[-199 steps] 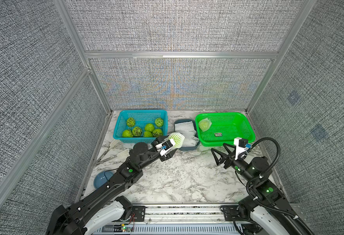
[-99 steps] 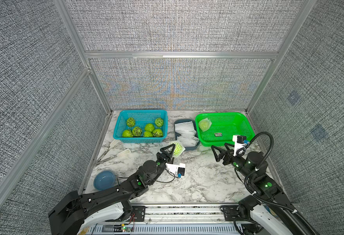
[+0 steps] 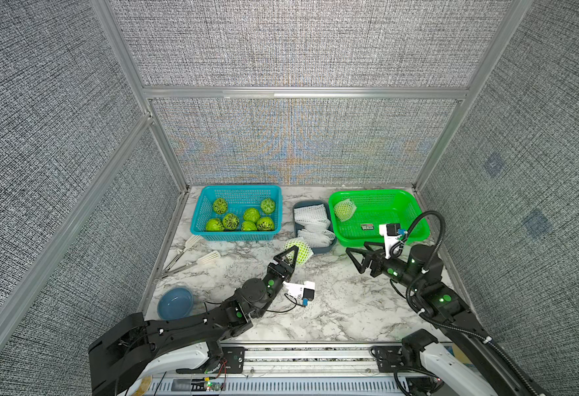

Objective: Sleeve custard apples in foam nets
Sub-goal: Pick up the custard apple from the center of the board.

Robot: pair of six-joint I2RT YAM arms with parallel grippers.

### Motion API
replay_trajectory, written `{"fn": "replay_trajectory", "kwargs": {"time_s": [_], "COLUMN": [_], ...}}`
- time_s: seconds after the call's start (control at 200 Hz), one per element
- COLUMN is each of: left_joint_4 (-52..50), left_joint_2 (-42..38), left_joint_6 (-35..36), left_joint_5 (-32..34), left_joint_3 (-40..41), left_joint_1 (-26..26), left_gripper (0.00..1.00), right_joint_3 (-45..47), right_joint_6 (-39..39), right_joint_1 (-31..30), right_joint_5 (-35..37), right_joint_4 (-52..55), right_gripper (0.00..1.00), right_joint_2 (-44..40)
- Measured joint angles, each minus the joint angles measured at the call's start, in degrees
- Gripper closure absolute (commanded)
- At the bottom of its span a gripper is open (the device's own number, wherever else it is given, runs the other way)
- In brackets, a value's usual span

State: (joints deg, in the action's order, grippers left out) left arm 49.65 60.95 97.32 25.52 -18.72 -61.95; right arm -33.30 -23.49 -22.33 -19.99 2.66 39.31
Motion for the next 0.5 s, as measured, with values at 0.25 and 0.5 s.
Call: {"fn": "replay_trajectory", "kwargs": {"time_s": [0.25,0.5], "left_joint_4": [0.39,-5.05], "left_joint_2": [0.57,1.97], "left_joint_6": [1.03,-13.22], "left_joint_5": [1.46,4.11], "left_joint_3": [-0.39,-10.93], "left_joint_1": [-0.15,-0.02], "left_gripper": [0.35,0.36], "right_joint_3": [0.48,-2.6], "right_joint_6": [-0.68,-2.32], "right_joint_1": [0.85,1.77], "right_joint_5": [-1.42,6.23], "right_joint_4": [-0.15,3.74], "right_gripper": [0.01,0.01], "right_joint_2": [-0.98,-7.08]}}
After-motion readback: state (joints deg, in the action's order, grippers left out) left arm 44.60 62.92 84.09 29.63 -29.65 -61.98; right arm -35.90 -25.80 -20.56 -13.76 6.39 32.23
